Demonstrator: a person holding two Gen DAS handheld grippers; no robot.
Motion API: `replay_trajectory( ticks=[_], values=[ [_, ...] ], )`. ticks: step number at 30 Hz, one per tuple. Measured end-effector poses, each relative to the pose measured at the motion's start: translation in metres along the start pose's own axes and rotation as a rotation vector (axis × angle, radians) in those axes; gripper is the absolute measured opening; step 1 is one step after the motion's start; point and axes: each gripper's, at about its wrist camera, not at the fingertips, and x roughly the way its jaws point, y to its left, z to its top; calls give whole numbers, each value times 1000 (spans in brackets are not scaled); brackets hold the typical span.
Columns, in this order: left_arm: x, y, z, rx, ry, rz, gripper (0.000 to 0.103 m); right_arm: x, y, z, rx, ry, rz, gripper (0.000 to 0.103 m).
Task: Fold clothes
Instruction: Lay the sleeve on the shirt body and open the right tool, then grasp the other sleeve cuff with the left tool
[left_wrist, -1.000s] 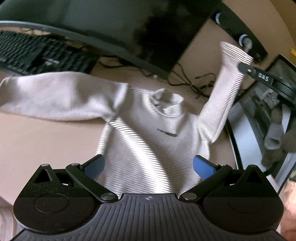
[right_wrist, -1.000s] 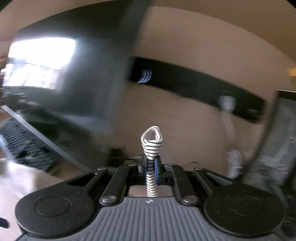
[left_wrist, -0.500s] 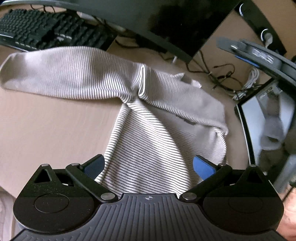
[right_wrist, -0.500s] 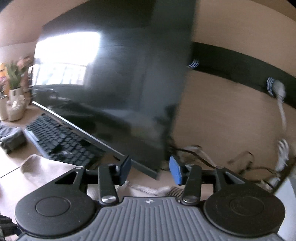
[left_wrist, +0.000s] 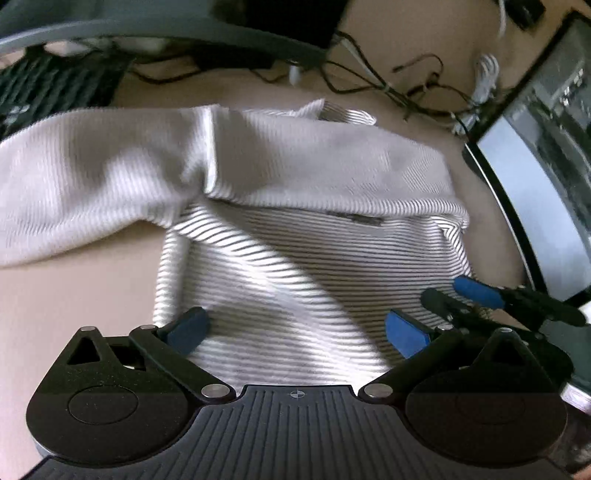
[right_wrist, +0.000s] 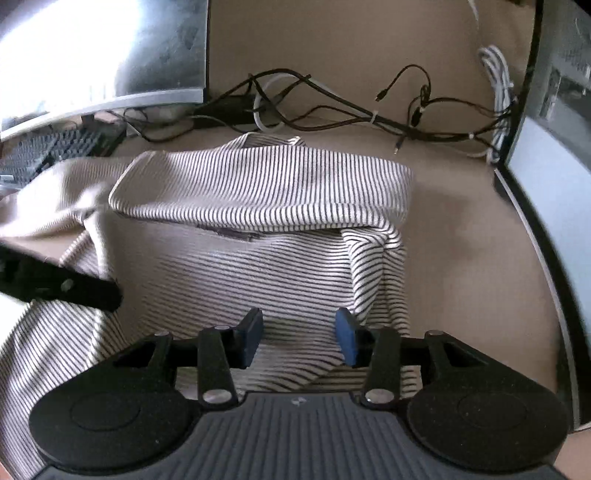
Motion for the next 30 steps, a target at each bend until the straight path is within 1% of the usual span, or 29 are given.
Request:
replay_trajectory(
  ticks=[3, 4, 5, 6, 8, 9, 12, 16, 18, 20, 21, 22, 23, 24, 25, 26, 27, 29, 30],
  values=[
    [9, -19, 1, 56, 19, 5, 103, -7, -18, -6, 32, 5, -27, 41],
    [12, -25, -1, 75, 23, -2, 103, -10, -26, -8, 49, 10, -46, 50],
    [13, -29, -2, 88, 23, -12, 103, -13, -38, -11, 91, 11, -48, 51],
    [14, -31, -2, 98, 21, -26, 103, -14, -45, -14, 105, 6, -45, 51],
    [17, -32, -1, 85, 10, -51, 103, -17, -52, -20, 118, -3, -55, 51],
    [18, -32, 2, 78, 2, -50, 103, -18, -53, -21, 112, -7, -59, 51],
    [19, -28, 18, 72, -23, -18, 103, -21, -54, -25, 105, -18, -65, 51],
    [21, -23, 39, 63, -58, 25, 103, -23, -54, -30, 117, -47, -61, 56],
    [22, -20, 49, 58, -75, 47, 103, -25, -54, -33, 124, -69, -60, 59],
    [23, -18, 59, 54, -93, 68, 103, -25, -50, -37, 115, -94, -61, 65],
    [23, -16, 65, 52, -101, 79, 103, -25, -48, -37, 113, -96, -61, 66],
    [24, -15, 70, 49, -110, 90, 102, -24, -48, -36, 111, -95, -52, 70],
    [24, -14, 75, 47, -119, 100, 101, -23, -49, -35, 109, -94, -44, 75],
    [24, -13, 80, 45, -127, 111, 92, -22, -48, -35, 103, -92, -36, 77],
    [25, -11, 85, 43, -136, 122, 80, -21, -47, -34, 95, -90, -35, 79],
    [25, -10, 90, 40, -144, 133, 57, -21, -46, -34, 89, -90, -36, 81],
    [31, -10, 93, 47, -133, 145, 57, -20, -45, -34, 89, -90, -35, 81],
    [52, -11, 93, 67, -81, 169, 55, -20, -45, -35, 88, -91, -33, 82],
    [58, -12, 91, 72, -75, 172, 55, -20, -45, -35, 89, -92, -29, 83]
  ],
)
